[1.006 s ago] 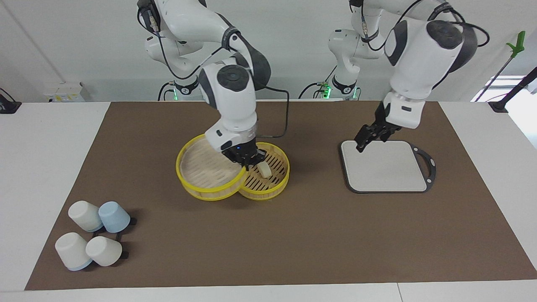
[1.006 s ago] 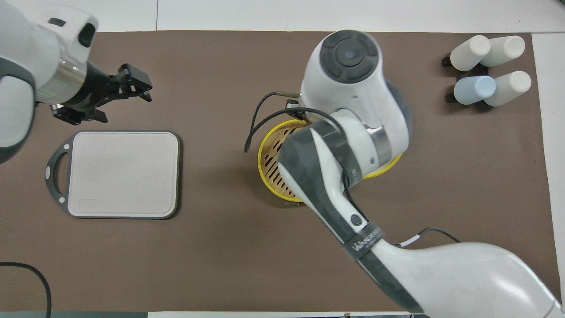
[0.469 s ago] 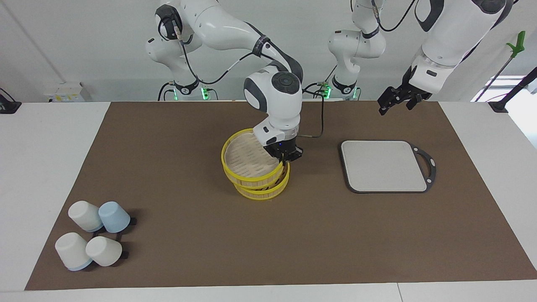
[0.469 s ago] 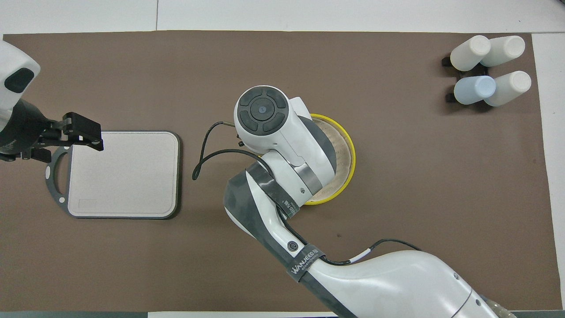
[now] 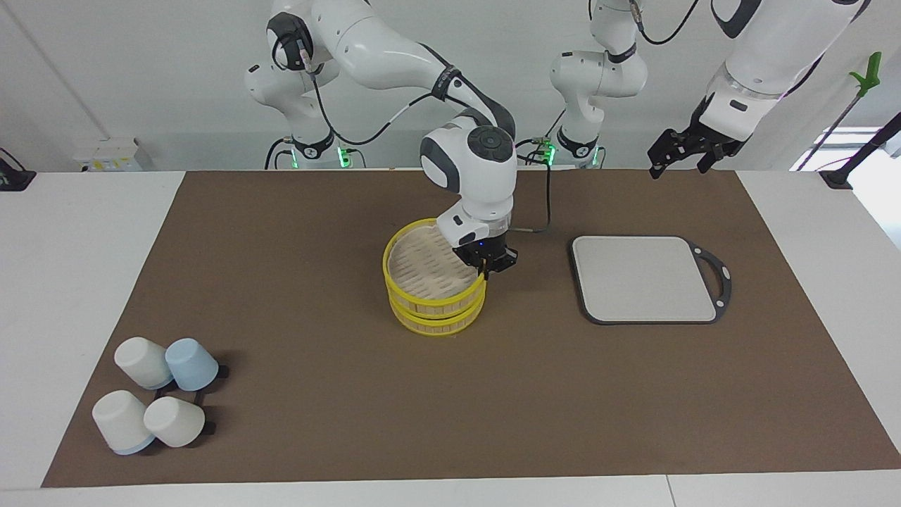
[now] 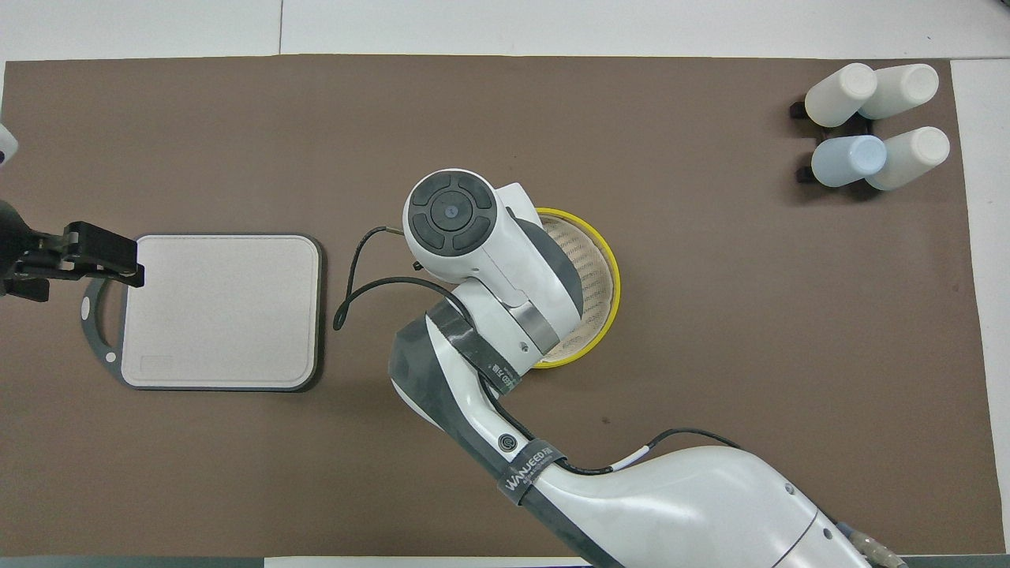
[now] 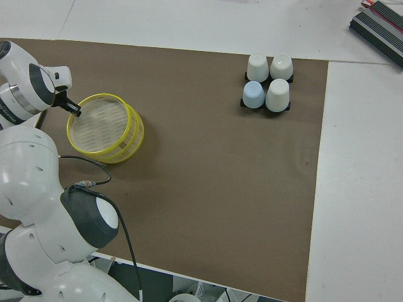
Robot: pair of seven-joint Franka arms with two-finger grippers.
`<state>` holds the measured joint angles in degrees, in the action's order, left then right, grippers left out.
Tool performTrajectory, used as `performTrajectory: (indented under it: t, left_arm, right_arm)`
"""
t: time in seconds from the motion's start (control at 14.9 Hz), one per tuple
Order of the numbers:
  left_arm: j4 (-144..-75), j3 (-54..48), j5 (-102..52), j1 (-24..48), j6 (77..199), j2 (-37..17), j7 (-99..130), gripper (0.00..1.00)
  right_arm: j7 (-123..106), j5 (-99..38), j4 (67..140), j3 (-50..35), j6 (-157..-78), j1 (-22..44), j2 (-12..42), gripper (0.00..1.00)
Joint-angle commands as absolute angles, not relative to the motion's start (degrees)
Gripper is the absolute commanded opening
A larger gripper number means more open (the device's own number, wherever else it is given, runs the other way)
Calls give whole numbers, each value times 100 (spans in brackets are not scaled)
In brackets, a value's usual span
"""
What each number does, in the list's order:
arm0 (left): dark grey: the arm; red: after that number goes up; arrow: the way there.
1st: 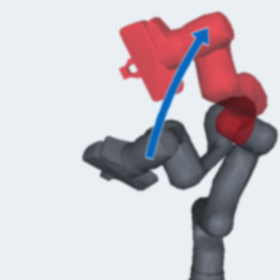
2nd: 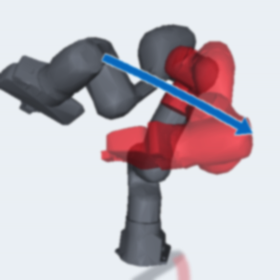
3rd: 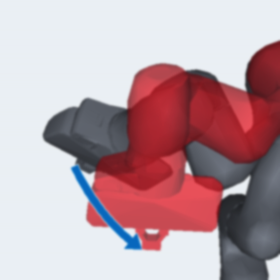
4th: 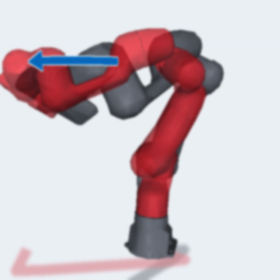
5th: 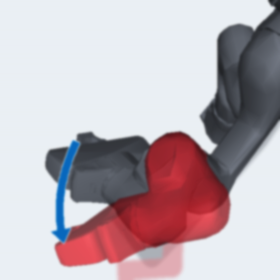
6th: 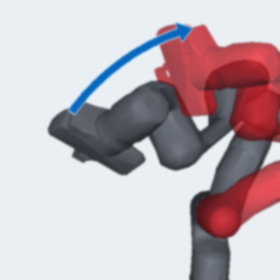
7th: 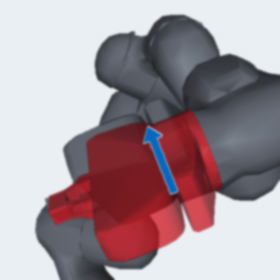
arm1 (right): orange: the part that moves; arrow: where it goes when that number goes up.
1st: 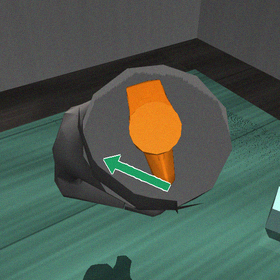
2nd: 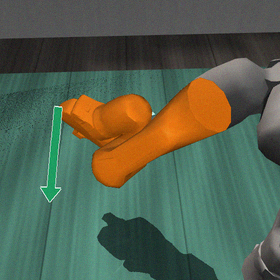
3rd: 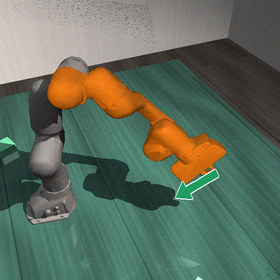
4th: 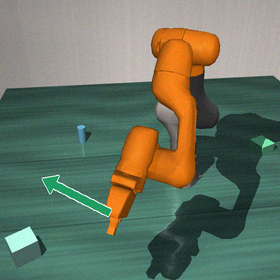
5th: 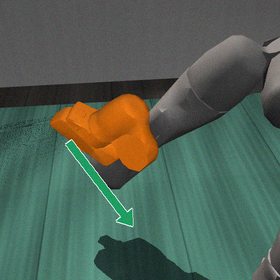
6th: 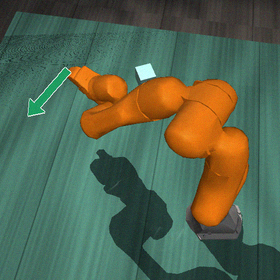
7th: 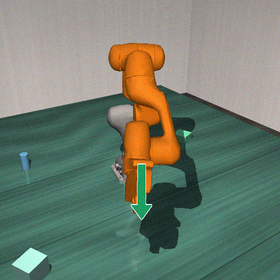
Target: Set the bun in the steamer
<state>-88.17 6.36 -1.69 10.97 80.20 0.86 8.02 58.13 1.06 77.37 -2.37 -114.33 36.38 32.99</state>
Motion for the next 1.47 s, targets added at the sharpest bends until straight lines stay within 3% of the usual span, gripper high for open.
performTrajectory:
  t: [0.0,0.8,0.87,0.94,1.14,1.41]
  left_arm:
    - [-9167,37,-105,423,8270,246,519,100]
    - [-9202,-185,-114,132,8912,237,-17,100]
    - [-9211,-193,-114,132,8912,246,-18,100]
    - [-9228,-185,-114,132,8921,237,-18,100]
    - [-9237,-185,-114,149,8921,237,-9,100]
    - [-9246,-185,-114,149,8921,246,-9,100]
  right_arm:
    - [5880,61,7839,-229,-11645,3612,3296,0]
    - [5853,53,8165,-229,-11989,3577,3243,0]
    - [5854,53,8122,-229,-11919,3577,3243,61]
    - [5854,61,8095,-220,-11848,3603,3208,100]
    - [5731,70,7744,-211,-11366,3525,3164,100]
    - [3820,97,7805,-202,-10585,2762,2392,100]
